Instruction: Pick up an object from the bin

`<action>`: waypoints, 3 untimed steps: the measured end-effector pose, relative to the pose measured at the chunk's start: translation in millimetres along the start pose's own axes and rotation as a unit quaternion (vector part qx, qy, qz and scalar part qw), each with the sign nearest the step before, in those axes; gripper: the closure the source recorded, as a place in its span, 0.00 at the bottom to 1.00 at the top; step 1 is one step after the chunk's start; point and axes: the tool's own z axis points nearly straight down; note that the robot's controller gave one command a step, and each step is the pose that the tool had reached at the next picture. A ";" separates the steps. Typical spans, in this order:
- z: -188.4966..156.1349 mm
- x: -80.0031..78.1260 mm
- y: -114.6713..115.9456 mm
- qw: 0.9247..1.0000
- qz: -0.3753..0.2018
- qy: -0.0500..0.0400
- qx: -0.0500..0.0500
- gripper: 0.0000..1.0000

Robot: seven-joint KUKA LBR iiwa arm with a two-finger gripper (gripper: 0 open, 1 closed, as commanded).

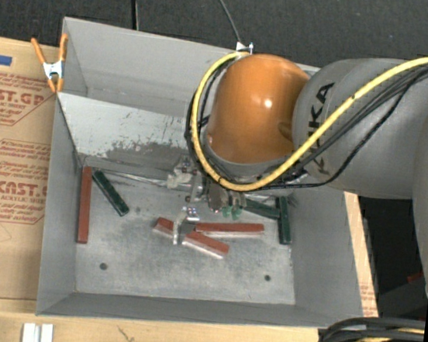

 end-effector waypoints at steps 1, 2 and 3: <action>39.7 -4.5 -20.4 0.997 -0.075 -0.006 -0.001 0.00; 127.4 -1.3 -30.0 0.989 -0.146 -0.011 -0.001 1.00; 127.4 -1.3 -30.0 0.989 -0.146 -0.011 -0.001 1.00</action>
Offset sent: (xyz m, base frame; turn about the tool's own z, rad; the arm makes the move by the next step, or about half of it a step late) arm -0.0027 -0.0327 -0.1352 -0.2933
